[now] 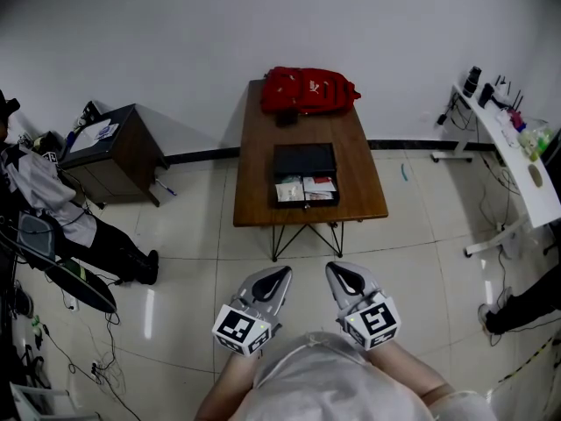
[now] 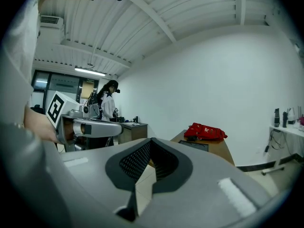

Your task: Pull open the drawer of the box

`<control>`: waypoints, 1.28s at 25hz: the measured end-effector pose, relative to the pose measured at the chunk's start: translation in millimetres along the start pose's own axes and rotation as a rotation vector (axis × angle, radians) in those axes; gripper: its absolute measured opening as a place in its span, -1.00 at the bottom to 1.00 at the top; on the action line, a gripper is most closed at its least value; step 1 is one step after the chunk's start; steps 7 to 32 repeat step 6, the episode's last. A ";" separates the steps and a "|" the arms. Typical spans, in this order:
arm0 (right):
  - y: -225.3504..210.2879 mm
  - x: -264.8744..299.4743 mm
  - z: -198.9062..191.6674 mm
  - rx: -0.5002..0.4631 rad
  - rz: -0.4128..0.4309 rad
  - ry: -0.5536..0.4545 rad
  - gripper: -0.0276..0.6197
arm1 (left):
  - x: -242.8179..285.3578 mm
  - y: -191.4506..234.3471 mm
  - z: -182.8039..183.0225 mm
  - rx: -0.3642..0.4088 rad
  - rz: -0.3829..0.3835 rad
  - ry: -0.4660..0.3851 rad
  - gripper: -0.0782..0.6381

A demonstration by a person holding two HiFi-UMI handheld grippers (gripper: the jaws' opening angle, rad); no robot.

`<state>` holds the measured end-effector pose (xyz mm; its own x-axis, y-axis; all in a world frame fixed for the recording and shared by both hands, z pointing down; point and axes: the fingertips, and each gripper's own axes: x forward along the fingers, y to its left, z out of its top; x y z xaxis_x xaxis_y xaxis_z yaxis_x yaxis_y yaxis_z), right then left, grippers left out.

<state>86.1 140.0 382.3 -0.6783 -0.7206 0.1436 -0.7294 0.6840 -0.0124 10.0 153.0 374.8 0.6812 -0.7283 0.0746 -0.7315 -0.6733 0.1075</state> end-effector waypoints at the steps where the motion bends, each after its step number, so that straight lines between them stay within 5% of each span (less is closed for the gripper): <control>1: -0.2 -0.8 0.5 0.002 -0.003 0.003 -0.89 | -0.2 -0.6 -0.1 0.001 0.000 0.000 -0.76; 32: -2.2 -2.3 1.4 -0.005 -0.006 -0.009 -0.89 | -0.1 -3.5 -0.3 0.036 0.005 0.014 -0.76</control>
